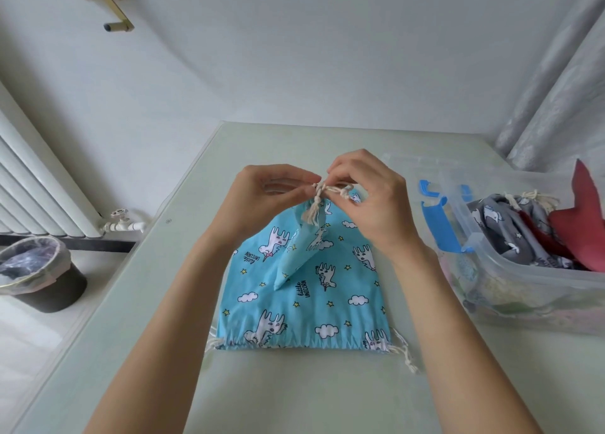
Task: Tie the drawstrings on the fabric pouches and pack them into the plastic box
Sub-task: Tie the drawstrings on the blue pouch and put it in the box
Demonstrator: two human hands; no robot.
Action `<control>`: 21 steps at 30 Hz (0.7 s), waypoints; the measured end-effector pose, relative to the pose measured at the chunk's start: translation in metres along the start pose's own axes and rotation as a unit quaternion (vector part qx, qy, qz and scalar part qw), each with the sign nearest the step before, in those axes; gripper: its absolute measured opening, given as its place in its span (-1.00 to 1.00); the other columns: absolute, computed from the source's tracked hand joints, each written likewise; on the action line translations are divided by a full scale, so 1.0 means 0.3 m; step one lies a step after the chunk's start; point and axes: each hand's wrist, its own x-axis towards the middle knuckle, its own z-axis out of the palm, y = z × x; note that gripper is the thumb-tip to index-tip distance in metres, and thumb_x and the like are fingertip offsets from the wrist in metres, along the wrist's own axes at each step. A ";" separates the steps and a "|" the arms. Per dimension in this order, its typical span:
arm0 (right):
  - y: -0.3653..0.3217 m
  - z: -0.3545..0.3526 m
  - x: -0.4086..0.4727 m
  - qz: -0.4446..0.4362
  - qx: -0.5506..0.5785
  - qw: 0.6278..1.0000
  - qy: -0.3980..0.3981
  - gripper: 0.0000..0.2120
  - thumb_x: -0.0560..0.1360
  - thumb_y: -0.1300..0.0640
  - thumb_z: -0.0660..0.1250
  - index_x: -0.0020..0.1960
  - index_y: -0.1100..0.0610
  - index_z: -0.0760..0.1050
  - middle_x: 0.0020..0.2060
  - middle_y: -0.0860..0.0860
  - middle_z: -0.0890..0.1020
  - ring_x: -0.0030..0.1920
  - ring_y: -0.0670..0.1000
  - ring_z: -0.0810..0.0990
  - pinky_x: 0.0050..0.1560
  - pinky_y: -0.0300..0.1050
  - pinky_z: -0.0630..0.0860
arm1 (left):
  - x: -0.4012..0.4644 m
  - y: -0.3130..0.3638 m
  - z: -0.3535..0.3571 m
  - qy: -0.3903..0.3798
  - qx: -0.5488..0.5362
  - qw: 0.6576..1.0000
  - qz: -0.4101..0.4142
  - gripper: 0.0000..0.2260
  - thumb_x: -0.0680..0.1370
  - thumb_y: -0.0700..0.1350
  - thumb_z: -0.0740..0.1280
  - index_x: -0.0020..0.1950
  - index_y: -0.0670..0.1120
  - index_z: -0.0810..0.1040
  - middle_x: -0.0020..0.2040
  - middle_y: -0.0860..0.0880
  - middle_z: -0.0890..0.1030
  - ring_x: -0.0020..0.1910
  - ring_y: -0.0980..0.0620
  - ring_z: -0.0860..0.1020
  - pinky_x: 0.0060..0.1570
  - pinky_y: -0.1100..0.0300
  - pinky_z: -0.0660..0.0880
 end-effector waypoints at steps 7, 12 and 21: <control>-0.002 -0.015 0.004 0.129 0.097 0.986 -0.040 -0.90 0.34 0.22 0.51 -0.19 0.20 0.61 -0.23 0.02 0.61 -0.26 -0.10 0.60 -0.17 -0.28 0.54 | 0.005 -0.010 -0.012 0.014 0.016 1.000 -0.019 -0.88 0.51 -0.28 0.34 -0.14 -0.08 0.61 -0.21 0.00 0.64 -0.24 0.17 0.62 -0.16 0.34 0.52; -0.015 -0.036 0.012 0.267 0.211 0.937 -0.077 -0.78 0.34 0.28 0.50 -0.14 0.05 0.52 -0.30 -0.04 0.62 -0.30 -0.13 0.60 -0.19 -0.33 0.50 | 0.005 -0.018 -0.013 0.009 -0.016 0.999 -0.048 -0.86 0.51 -0.31 0.31 -0.15 -0.12 0.61 -0.24 0.02 0.65 -0.23 0.13 0.64 -0.10 0.23 0.59; -0.023 -0.057 0.022 0.350 0.336 0.873 -0.057 -0.66 0.39 0.44 0.39 -0.06 0.07 0.39 -0.25 -0.02 0.56 -0.26 -0.07 0.57 -0.10 -0.24 0.51 | 0.008 -0.027 -0.001 0.009 -0.005 0.998 -0.068 -0.82 0.51 -0.31 0.31 -0.19 -0.08 0.62 -0.21 -0.04 0.66 -0.25 0.11 0.62 -0.21 0.37 0.51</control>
